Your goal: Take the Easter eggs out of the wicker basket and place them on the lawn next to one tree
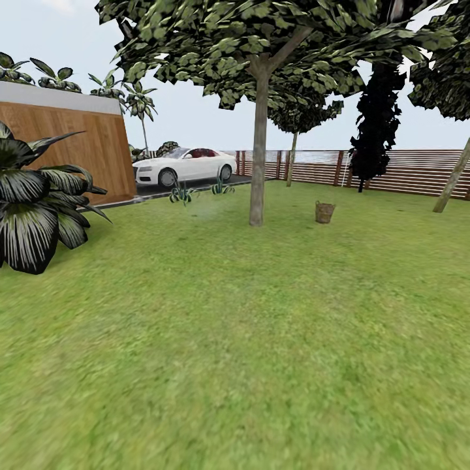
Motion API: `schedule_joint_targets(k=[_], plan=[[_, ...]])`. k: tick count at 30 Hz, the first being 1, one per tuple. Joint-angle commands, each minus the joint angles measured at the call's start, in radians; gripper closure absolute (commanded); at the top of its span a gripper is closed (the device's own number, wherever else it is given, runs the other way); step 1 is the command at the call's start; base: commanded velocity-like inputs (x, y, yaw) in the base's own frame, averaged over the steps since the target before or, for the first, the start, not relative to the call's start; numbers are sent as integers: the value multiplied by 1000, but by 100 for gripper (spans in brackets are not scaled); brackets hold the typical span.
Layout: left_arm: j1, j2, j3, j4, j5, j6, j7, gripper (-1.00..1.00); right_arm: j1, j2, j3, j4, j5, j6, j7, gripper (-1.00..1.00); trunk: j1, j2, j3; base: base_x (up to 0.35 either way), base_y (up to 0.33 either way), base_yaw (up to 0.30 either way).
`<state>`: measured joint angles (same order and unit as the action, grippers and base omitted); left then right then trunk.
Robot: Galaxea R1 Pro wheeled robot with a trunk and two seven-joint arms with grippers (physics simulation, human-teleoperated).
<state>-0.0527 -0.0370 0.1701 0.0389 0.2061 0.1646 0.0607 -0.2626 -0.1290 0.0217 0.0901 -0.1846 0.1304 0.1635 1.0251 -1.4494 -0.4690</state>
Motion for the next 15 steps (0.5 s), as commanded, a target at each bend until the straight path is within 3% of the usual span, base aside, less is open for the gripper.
schedule_joint_targets(k=[1,15], plan=[[-1,1,4,2,-1,2,5,-100,-1,0,2,2,-10,1,4,-100,0,-1,-1,0,0,0],[-1,4,5,-8,-5,0,4,-100,-1,7,2,2,-9,1,5,-100,0,-1,-1,1,0,0]])
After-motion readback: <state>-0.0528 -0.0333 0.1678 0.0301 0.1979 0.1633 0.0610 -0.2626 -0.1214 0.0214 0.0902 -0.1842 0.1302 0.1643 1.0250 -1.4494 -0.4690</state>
